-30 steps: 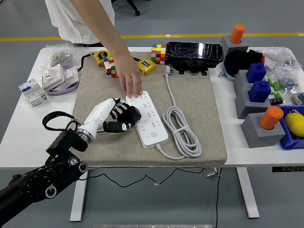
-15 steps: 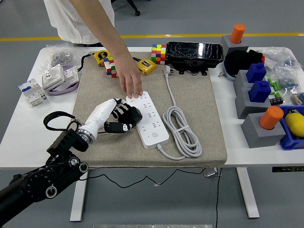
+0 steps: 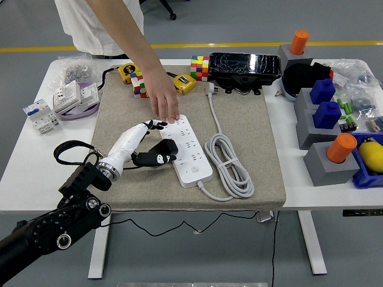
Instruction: Put the plug near the board,insert it into the board,press the button,pull the plug out
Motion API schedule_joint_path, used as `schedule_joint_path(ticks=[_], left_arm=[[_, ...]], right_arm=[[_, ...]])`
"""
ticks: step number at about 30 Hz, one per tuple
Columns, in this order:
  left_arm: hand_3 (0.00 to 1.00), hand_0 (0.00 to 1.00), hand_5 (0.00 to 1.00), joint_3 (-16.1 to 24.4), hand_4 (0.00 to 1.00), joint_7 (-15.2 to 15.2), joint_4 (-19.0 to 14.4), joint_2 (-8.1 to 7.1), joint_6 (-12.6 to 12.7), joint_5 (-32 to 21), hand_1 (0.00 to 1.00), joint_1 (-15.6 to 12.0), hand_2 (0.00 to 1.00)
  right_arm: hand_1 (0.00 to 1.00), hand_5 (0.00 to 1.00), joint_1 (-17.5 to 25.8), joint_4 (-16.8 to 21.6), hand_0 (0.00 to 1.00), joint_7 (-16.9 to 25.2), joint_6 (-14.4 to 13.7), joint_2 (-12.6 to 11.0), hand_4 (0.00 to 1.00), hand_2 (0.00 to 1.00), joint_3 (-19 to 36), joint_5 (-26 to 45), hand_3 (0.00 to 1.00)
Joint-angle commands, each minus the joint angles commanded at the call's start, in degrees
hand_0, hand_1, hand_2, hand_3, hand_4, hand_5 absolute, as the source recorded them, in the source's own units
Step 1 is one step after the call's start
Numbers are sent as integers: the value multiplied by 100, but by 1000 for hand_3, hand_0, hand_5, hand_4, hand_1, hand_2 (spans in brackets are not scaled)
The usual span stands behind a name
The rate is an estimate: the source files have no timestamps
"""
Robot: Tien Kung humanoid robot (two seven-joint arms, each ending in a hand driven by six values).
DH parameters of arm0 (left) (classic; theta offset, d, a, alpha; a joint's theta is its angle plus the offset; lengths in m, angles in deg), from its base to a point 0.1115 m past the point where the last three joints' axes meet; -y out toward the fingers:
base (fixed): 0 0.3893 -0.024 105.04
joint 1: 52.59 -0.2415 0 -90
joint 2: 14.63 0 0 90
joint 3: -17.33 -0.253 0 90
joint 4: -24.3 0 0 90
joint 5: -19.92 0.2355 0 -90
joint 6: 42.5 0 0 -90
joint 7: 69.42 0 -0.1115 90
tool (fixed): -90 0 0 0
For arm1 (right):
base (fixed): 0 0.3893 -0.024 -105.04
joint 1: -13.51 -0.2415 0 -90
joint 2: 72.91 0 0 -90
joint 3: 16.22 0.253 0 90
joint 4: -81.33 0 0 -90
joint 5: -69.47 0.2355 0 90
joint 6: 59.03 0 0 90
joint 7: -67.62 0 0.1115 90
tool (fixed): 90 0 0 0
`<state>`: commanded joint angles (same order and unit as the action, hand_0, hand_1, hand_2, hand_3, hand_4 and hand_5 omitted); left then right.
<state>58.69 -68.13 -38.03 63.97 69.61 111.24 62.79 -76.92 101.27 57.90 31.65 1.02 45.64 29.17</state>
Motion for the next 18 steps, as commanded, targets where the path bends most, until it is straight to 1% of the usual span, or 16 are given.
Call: schedule_joint_path(ticks=[1, 3, 4, 6, 9, 10, 14, 16, 18], left_arm=[[796, 747, 327, 13, 998, 40, -52, -14, 22, -31, 820, -15, 786], [796, 747, 327, 26, 998, 235, -233, -85, 167, -153, 820, -74, 786], [765, 734, 410, 27, 949, 305, -305, -118, 229, -178, 801, -102, 766], [765, 734, 410, 23, 949, 490, -538, -239, 421, -209, 801, -212, 766], [765, 734, 410, 32, 949, 635, -803, -406, 614, -92, 801, -389, 766], [756, 755, 420, 30, 900, 653, -887, -471, 657, -32, 810, -452, 782], [756, 755, 420, -78, 900, 633, -1088, -705, 674, 113, 810, -635, 782], [765, 769, 425, -151, 892, 602, -1101, -756, 645, 124, 822, -679, 790], [765, 769, 425, -239, 892, 537, -1050, -773, 545, 154, 822, -718, 790]], right_arm=[[646, 432, -2, -3, 578, -2, 0, 1, 904, 662, 2, -2, 556], [646, 432, -4, -2, 578, -1, 0, -1, 904, 662, 2, -3, 556], [646, 432, -6, -3, 579, -1, 1, -1, 904, 660, 3, -5, 556], [646, 432, -11, -2, 579, -1, 0, -1, 904, 660, 11, -8, 556], [646, 432, -12, -4, 579, -1, 1, -1, 904, 660, 10, -13, 556], [646, 432, -10, -4, 579, 0, 1, 0, 904, 658, 10, -11, 556], [646, 432, -8, -10, 579, 0, 3, 7, 904, 658, 16, -19, 556], [645, 431, -6, -10, 577, 1, 5, 9, 903, 656, 14, -20, 556], [645, 431, -9, -9, 577, 38, -19, 12, 903, 656, 0, -20, 556]])
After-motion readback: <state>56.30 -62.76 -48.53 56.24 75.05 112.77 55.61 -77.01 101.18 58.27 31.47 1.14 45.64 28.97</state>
